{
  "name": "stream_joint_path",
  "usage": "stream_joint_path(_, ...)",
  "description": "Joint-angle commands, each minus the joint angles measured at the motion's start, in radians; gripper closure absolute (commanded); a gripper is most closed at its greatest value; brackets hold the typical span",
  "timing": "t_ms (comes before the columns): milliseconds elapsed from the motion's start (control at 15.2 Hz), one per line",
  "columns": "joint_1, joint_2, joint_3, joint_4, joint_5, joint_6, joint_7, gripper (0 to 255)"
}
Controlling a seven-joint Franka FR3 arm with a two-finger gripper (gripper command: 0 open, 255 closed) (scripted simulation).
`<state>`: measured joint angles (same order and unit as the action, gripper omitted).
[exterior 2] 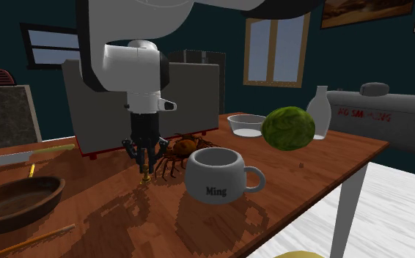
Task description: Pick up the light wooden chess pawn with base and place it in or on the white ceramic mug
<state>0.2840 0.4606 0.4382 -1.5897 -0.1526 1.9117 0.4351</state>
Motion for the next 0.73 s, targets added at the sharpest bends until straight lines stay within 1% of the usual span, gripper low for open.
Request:
stream_joint_path(0,0.000,0.000,0.000,0.000,0.000,0.000,0.000,255)
stream_joint_path(198,0.000,0.000,0.000,0.000,0.000,0.000,0.000,255)
stream_joint_path(660,0.000,-0.025,0.007,0.058,0.012,-0.082,-0.006,255)
